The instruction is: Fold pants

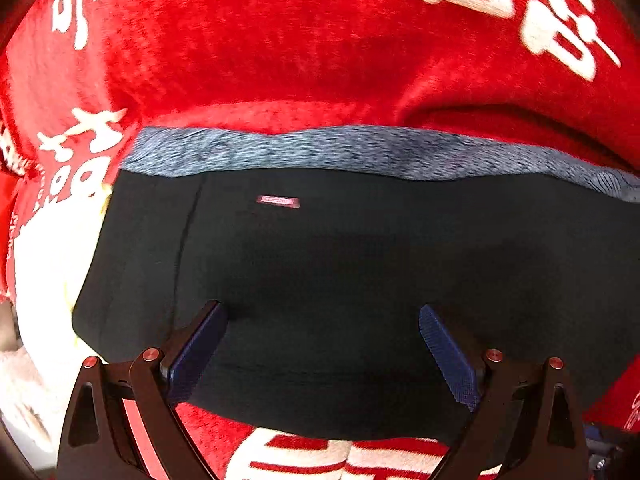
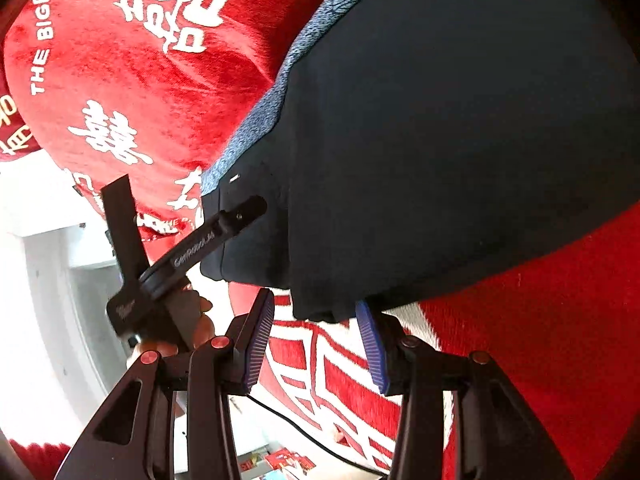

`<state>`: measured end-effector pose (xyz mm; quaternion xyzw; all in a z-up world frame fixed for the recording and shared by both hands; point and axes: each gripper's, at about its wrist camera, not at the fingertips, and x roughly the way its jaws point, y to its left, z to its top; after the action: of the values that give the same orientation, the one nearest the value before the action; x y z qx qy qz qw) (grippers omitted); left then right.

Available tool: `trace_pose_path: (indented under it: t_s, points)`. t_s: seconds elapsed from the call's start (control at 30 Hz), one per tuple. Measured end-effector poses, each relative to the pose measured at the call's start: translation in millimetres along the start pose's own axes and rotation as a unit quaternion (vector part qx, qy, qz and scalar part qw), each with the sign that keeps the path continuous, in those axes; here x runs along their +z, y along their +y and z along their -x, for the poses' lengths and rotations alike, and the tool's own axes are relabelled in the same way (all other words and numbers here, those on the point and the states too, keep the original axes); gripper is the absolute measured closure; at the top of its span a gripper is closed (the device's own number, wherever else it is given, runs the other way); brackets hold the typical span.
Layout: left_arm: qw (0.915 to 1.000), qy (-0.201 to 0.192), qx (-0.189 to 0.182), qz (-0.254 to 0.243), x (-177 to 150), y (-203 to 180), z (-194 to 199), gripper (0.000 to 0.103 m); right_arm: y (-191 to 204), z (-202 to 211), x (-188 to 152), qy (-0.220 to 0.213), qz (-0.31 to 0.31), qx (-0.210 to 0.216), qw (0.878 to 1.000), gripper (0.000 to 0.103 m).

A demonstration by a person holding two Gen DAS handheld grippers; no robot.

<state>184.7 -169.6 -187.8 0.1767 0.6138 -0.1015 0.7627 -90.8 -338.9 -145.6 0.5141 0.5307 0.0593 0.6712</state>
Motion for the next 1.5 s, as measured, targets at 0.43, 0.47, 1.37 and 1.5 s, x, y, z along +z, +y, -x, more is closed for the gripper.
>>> trace_pose_path:
  t_s: [0.43, 0.47, 1.37, 1.5]
  points:
    - [0.9932, -0.032, 0.036, -0.106, -51.9, -37.7, -3.5, 0.005, -4.7, 2.8, -26.8, -0.006, 0.020, -0.103, 0.994, 0.102]
    - [0.9938, -0.030, 0.034, -0.101, -51.4, -36.9, -4.0, 0.005, -4.6, 4.1, -29.0, -0.003, 0.024, -0.105, 0.994, 0.102]
    - [0.9994, -0.033, -0.013, -0.006, 73.7, -70.2, -12.5, 0.000, -38.6, 180.9, 157.8, -0.129, 0.129, -0.382, 0.906, 0.064]
    - [0.9984, -0.038, -0.032, -0.029, 53.2, -78.4, 12.5, 0.000, -52.9, 220.4, 120.7, -0.138, 0.126, -0.385, 0.904, 0.063]
